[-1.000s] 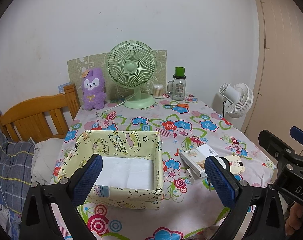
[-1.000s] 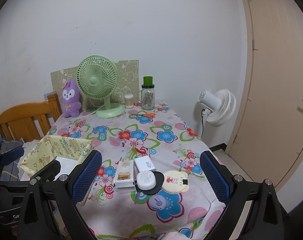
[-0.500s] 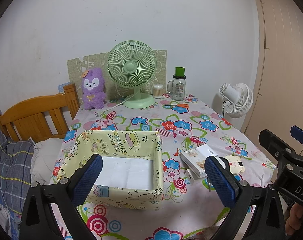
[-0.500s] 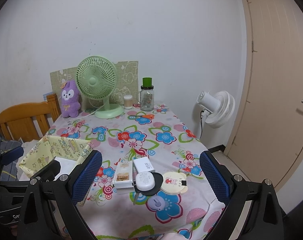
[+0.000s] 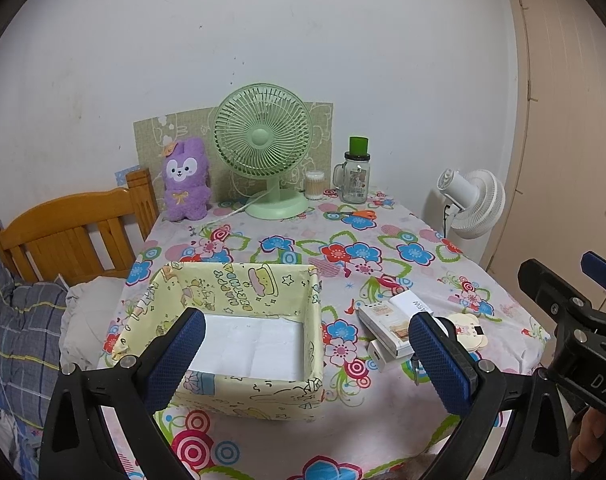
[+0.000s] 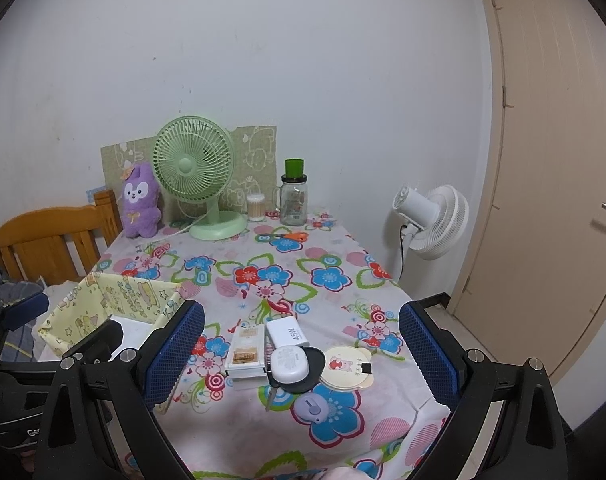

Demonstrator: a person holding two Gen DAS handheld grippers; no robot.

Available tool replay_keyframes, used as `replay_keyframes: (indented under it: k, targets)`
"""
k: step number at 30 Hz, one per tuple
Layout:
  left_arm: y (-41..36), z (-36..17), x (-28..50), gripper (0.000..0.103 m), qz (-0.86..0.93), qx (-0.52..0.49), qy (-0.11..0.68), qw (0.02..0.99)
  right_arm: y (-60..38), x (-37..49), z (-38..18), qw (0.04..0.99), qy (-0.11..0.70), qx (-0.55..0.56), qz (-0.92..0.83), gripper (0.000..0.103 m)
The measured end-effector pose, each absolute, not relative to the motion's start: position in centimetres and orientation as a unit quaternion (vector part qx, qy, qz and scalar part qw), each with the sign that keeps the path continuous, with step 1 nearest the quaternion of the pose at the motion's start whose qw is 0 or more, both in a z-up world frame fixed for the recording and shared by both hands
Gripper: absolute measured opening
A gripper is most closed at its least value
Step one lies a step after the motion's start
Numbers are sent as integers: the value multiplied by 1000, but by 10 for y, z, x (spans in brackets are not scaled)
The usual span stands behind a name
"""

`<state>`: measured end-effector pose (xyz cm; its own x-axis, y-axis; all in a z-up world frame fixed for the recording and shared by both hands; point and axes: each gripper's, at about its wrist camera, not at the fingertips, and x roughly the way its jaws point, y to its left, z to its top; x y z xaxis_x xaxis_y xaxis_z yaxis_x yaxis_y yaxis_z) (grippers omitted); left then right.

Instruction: Organize rigid objects

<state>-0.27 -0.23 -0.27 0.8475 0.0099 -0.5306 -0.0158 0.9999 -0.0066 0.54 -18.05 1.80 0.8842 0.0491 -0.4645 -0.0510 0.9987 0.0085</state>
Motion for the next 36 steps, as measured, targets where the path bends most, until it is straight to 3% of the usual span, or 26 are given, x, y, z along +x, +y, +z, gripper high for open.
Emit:
replay_keyframes:
  k: [36]
  targets:
    - [-67, -35, 61, 92, -19, -6, 336, 942, -219, 62, -17, 960, 279, 7, 26, 92]
